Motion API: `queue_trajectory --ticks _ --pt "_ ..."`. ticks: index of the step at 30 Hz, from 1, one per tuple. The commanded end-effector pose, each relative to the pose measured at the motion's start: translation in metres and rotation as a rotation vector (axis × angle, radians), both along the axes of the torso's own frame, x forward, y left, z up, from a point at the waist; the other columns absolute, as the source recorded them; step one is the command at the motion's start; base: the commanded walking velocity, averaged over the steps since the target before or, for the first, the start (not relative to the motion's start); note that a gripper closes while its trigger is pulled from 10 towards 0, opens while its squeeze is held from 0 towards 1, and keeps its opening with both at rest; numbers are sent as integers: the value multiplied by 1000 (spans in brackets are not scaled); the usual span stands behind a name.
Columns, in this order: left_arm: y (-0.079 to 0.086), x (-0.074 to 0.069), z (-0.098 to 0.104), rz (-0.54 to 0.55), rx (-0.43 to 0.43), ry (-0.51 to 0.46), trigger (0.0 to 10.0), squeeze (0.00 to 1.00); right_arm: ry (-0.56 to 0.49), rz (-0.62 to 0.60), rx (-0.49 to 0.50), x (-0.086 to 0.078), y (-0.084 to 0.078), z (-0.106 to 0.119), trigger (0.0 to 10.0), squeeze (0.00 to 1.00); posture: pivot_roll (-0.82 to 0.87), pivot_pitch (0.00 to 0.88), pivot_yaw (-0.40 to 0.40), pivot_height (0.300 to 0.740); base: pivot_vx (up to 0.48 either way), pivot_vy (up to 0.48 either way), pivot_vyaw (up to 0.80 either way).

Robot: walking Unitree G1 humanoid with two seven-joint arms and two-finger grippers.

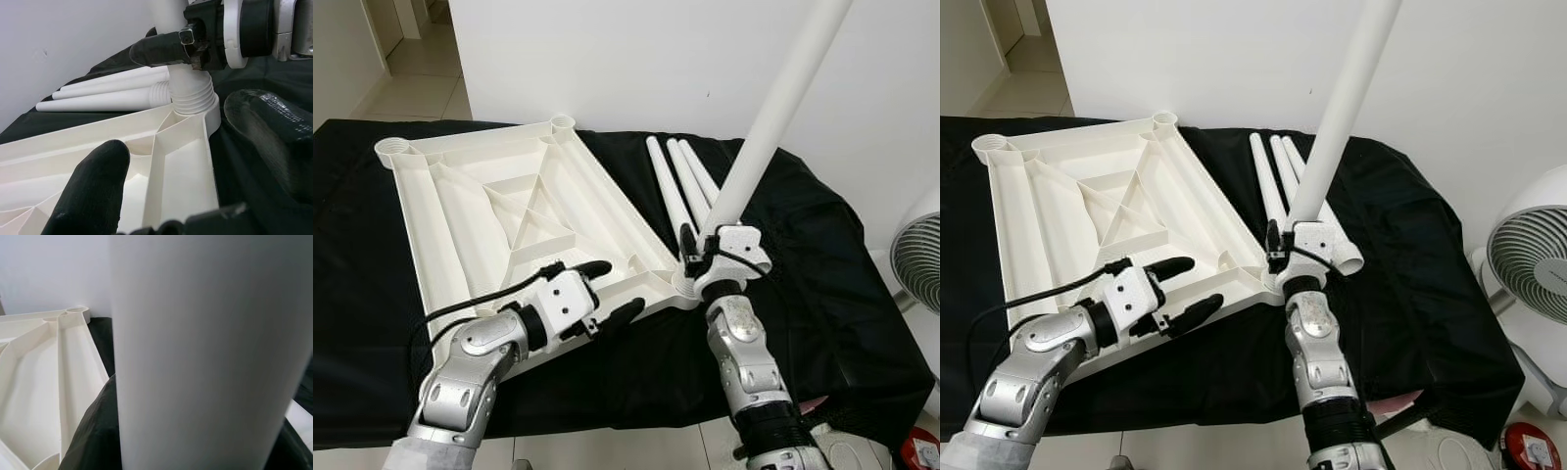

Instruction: Building children table

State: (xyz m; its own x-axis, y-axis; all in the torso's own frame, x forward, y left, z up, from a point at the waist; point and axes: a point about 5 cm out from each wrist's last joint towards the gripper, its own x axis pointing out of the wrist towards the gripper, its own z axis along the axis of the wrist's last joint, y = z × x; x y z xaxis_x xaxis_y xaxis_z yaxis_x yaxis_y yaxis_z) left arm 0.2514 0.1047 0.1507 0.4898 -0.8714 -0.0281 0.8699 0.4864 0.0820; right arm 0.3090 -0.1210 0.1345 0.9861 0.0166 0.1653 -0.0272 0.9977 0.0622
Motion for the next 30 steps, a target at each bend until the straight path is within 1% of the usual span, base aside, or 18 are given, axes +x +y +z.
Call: queue_trajectory --ticks 1,2,7,8,11,12,13,14,16,17,21,23,26,30 --pt "0 3 0 71 3 -4 10000 0 90 -74 -5 -5 -10 -21 10000 0 41 14 -56 740 0 0 0" --pt "0 2 0 71 0 -4 10000 0 67 -71 20 -7 -7 -19 10000 0 41 12 -57 740 0 0 0" --pt "-1 2 0 71 0 -3 10000 0 28 -21 9 -9 0 -14 10000 0 42 11 -58 740 0 0 0" --pt "-1 2 0 70 0 -3 10000 0 -9 22 1 -9 4 -7 10000 0 41 10 -58 740 0 0 0" --pt "-1 2 0 68 -1 -4 10000 0 -70 80 -17 -8 6 7 10000 0 39 12 -57 740 0 0 0" --pt "-1 2 0 68 -1 -4 10000 0 -70 80 -17 -8 6 7 10000 0 39 12 -57 740 0 0 0" --pt "-1 2 0 67 0 -5 10000 0 -97 100 -34 -8 5 15 10000 0 38 13 -55 740 0 0 0" --pt "-1 2 0 67 0 -5 10000 0 -97 100 -34 -8 5 15 10000 0 38 13 -55 740 0 0 0" --pt "-1 2 0 65 0 -5 10000 0 -132 116 -52 -8 4 24 10000 0 38 13 -55 740 0 0 0" --pt "-1 3 0 65 1 -6 10000 0 -166 130 -67 -9 4 33 10000 0 35 18 -54 740 0 0 0" --pt "-1 4 1 63 0 -7 10000 0 -194 134 -64 -9 3 41 10000 0 31 21 -54 740 0 0 0" --pt "-2 4 1 62 -1 -8 10000 0 -224 153 -63 -10 6 51 10000 0 28 21 -54 740 0 0 0" --pt "-3 5 1 60 -3 -9 10000 0 -242 163 -61 -11 7 57 10000 0 26 19 -54 740 0 0 0" --pt "-4 6 2 58 -6 -12 10000 0 -237 161 -60 -10 6 56 10000 0 27 17 -53 740 0 0 0"
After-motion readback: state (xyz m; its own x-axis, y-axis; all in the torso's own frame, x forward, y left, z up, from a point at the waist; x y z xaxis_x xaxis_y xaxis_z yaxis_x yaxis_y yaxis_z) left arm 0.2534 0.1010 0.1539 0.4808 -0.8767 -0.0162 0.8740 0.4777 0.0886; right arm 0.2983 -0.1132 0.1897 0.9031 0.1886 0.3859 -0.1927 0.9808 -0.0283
